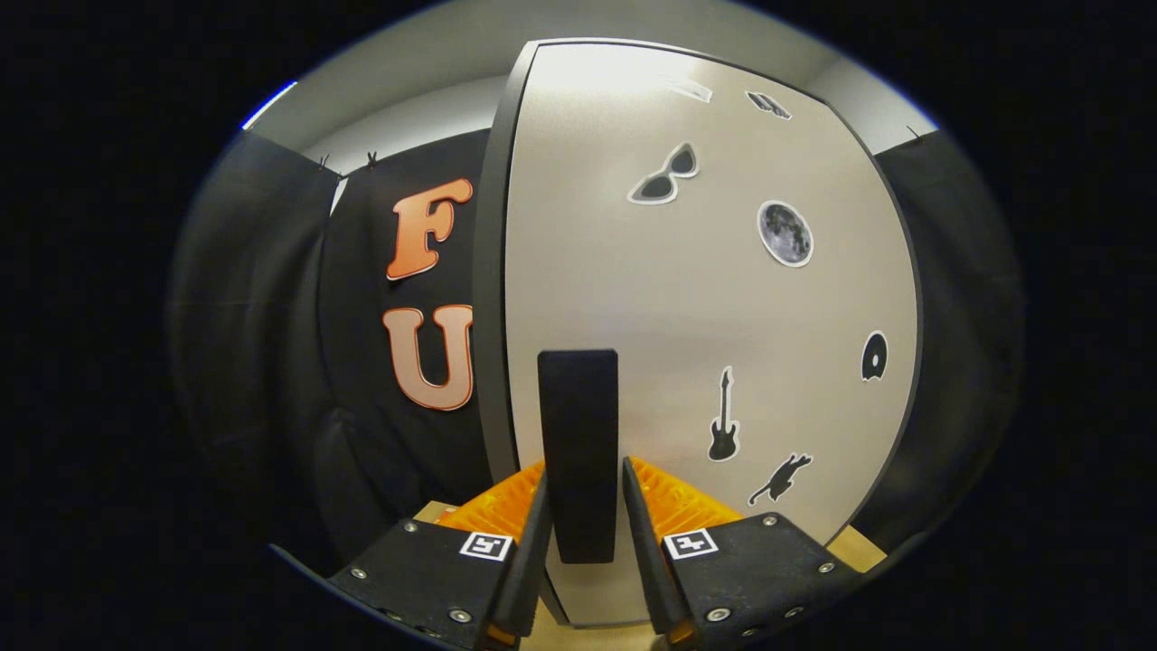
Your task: Open the shoe cabinet door, grab the shoes and put them into the shoe cabinet, then close the shoe cabinet door.
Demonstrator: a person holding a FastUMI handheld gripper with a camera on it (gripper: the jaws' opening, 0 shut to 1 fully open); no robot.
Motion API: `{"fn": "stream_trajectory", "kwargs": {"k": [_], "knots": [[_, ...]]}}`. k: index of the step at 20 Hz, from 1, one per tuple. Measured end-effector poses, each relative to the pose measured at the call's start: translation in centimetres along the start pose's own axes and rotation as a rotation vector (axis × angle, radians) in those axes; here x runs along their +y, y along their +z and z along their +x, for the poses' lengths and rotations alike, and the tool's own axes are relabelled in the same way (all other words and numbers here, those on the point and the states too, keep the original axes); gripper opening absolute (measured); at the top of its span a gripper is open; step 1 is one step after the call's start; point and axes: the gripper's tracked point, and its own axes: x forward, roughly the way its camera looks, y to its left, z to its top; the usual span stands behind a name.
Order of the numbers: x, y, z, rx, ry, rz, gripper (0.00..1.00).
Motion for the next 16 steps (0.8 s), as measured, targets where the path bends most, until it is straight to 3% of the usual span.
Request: {"fn": "stream_trajectory", "kwargs": {"k": [1,10,16], "knots": [[0.1,0.1,0.0,-0.001,0.002,-0.003,0.42],[0.3,0.0,-0.2,0.001,0.038,0.018,0.28],[0.0,0.0,-1.4,-0.001,-0.001,0.023,0.19]]}}
